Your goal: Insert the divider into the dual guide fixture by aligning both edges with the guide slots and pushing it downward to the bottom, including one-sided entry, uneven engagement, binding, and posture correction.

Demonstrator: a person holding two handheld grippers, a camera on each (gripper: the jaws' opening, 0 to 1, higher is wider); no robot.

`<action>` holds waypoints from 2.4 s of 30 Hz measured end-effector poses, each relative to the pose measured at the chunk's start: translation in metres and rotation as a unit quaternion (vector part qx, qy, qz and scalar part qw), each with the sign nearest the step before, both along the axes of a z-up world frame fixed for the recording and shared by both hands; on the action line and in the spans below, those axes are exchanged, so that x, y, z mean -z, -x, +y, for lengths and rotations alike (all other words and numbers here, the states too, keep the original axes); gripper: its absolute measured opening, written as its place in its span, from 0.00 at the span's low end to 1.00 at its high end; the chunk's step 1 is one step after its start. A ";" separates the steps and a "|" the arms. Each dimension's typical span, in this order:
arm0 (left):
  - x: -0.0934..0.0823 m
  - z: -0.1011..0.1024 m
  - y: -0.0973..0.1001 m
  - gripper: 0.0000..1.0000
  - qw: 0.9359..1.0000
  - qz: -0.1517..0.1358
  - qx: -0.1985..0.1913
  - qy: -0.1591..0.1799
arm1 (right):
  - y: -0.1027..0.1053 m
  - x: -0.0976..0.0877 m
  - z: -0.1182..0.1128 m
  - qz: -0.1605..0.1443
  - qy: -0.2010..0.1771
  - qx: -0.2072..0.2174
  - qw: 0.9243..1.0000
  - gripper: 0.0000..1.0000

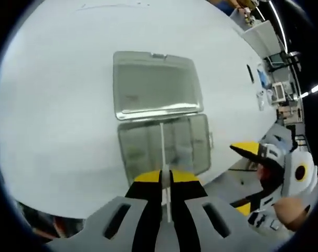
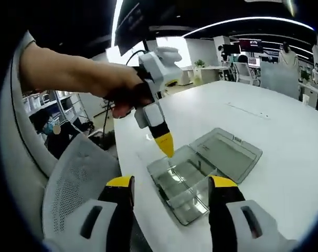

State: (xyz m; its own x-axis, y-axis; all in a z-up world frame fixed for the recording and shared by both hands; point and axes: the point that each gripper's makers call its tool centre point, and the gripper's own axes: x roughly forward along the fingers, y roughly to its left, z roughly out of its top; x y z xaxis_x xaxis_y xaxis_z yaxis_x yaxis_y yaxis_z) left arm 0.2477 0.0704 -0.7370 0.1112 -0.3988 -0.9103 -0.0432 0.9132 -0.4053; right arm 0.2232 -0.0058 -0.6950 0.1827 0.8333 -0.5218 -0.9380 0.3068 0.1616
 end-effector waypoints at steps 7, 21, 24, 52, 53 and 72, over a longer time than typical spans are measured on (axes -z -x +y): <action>0.001 -0.001 0.001 0.02 1.000 0.006 -0.007 -0.001 | 0.005 0.000 -0.003 -0.023 0.011 -0.017 1.000 0.55; 0.008 -0.002 0.001 0.02 1.000 0.019 -0.024 -0.002 | 0.009 -0.001 -0.006 -0.032 0.011 -0.027 0.999 0.57; 0.010 -0.002 0.000 0.02 0.999 0.021 -0.027 -0.002 | 0.009 -0.001 -0.007 -0.031 0.012 -0.027 0.999 0.57; 0.025 0.000 -0.004 0.02 0.999 0.030 -0.032 -0.015 | 0.008 0.001 -0.013 -0.026 0.014 -0.027 0.999 0.59; 0.026 0.001 -0.004 0.02 0.999 0.031 -0.031 -0.017 | 0.007 0.001 -0.013 -0.026 0.013 -0.026 0.999 0.59; 0.032 -0.003 -0.003 0.02 0.999 0.038 -0.026 -0.019 | 0.002 0.002 -0.014 -0.021 0.009 -0.022 1.000 0.59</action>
State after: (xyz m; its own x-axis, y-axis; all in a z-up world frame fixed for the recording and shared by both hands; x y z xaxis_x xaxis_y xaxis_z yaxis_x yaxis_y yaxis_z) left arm 0.2510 0.0678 -0.7687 0.0601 -0.3587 -0.9315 -0.1199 0.9239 -0.3634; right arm 0.2209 -0.0193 -0.6970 0.1692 0.8313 -0.5295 -0.9562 0.2686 0.1161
